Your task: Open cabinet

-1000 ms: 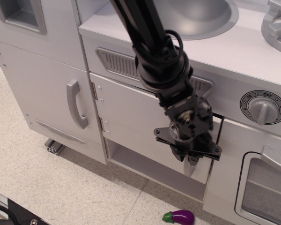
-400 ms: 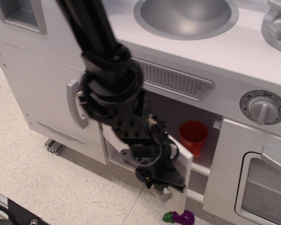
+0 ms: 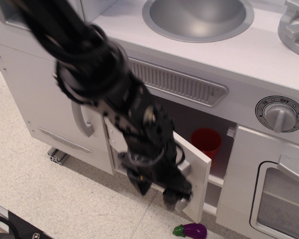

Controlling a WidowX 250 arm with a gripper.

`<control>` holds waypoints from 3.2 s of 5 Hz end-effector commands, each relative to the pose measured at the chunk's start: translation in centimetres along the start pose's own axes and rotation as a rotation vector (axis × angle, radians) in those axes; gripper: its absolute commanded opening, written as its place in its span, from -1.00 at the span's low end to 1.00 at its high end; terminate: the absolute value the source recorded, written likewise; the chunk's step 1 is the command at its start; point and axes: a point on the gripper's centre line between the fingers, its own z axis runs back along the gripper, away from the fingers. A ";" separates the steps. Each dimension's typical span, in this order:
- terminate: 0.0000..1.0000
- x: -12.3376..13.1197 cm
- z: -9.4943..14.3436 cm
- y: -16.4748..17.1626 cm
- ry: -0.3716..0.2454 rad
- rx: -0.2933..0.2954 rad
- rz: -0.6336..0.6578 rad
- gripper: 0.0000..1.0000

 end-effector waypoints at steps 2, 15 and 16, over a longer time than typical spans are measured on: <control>-1.00 5.8 5.0 -2.9 -0.113 -0.104 0.064 1.00; -1.00 2.7 -1.6 11.0 -0.052 0.154 0.161 1.00; -1.00 2.1 -1.8 12.6 -0.039 0.186 0.169 1.00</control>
